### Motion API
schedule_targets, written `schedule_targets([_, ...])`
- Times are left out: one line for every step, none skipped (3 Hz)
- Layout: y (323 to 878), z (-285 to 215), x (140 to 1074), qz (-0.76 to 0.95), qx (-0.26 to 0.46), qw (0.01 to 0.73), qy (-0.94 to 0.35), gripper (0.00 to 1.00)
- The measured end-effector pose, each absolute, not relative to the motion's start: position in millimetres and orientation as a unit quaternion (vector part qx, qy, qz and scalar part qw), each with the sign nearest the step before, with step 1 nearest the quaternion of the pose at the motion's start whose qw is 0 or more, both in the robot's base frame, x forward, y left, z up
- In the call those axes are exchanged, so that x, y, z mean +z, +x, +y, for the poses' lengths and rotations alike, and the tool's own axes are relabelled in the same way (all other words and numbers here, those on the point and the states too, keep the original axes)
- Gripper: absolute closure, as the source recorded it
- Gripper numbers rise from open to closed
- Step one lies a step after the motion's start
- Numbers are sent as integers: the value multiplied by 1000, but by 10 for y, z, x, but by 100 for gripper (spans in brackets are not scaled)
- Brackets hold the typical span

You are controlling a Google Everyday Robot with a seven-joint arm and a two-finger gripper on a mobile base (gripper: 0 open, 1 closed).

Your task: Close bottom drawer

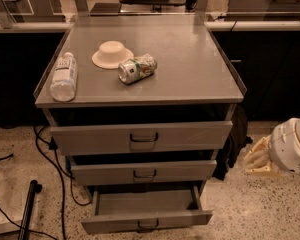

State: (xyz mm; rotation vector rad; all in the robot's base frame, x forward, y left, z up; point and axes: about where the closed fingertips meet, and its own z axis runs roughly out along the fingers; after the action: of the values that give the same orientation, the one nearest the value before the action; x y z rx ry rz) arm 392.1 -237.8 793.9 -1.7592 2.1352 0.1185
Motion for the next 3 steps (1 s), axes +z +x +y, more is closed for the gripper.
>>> schedule_targets([3887, -2351, 7552, 741, 56, 187, -643, 100])
schedule_targets([3810, -2298, 6926, 728, 70, 190, -654, 100])
schedule_targets([3765, -2280, 6273, 731, 87, 184, -651, 100])
